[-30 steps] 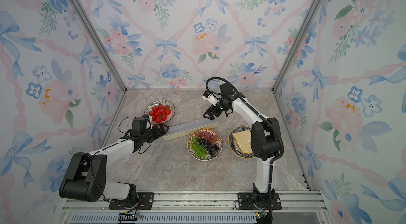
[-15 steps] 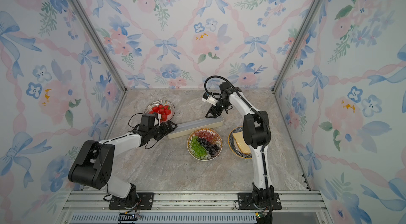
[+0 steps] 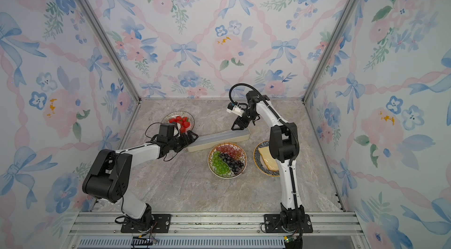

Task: Wrap the plate with plastic wrap
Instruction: Pull the plastic wrap from the plastic wrap cutting box.

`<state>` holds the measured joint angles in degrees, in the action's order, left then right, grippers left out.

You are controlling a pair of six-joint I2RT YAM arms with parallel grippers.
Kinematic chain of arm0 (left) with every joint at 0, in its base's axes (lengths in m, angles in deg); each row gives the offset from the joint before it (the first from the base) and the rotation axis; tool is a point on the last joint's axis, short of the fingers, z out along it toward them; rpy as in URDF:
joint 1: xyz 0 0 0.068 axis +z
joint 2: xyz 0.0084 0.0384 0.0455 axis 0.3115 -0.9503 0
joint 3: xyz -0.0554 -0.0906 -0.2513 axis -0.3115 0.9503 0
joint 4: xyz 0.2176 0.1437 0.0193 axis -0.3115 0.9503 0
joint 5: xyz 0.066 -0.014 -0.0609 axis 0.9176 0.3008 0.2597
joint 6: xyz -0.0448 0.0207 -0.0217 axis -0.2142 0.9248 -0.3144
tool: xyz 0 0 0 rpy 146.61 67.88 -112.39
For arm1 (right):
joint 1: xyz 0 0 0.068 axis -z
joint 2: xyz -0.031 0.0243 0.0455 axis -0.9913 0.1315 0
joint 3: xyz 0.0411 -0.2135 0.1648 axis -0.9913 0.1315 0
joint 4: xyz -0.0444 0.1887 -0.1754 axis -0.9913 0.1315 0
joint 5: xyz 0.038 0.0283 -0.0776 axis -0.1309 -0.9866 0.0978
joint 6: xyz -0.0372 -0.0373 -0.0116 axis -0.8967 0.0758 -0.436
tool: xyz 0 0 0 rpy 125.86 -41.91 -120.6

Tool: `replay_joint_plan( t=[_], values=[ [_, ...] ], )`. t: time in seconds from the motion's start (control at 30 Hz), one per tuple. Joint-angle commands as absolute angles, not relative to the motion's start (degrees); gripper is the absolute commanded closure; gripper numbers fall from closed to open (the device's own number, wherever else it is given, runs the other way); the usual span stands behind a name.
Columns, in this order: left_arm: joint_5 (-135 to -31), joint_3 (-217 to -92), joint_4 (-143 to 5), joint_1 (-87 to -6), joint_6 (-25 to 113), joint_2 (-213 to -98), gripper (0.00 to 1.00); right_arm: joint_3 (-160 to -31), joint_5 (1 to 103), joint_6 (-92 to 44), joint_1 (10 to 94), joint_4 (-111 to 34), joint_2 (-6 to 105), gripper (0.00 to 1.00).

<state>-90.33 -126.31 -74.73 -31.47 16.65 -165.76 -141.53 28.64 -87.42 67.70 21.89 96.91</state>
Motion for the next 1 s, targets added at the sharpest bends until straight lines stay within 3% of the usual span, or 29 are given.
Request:
replay_joint_plan(
  t=[0.0, 0.13, 0.5, 0.67, 0.97],
  values=[
    [-90.42, -127.68, -75.59, -31.95, 17.30, -166.90, 0.02, -143.63, 28.60, -88.94, 67.94, 25.41, 99.31, 0.41],
    [-90.51, -128.01, -75.60, -32.12, 17.33, -167.43, 0.02, -143.73, 28.43, -89.32, 67.90, 26.16, 100.38, 0.42],
    [-90.21, -130.79, -75.74, -32.74, 18.35, -170.14, 0.02, -143.99, 27.58, -89.77, 66.98, 29.89, 102.73, 0.66],
    [-89.32, -132.19, -75.68, -32.56, 20.71, -170.29, 0.02, -144.70, 27.50, -90.36, 66.89, 31.26, 101.87, 0.99],
    [-87.25, -134.77, -75.51, -32.43, 39.01, -163.45, 0.02, -138.17, 27.27, -86.80, 66.62, 21.87, 90.08, 1.00]
  ],
)
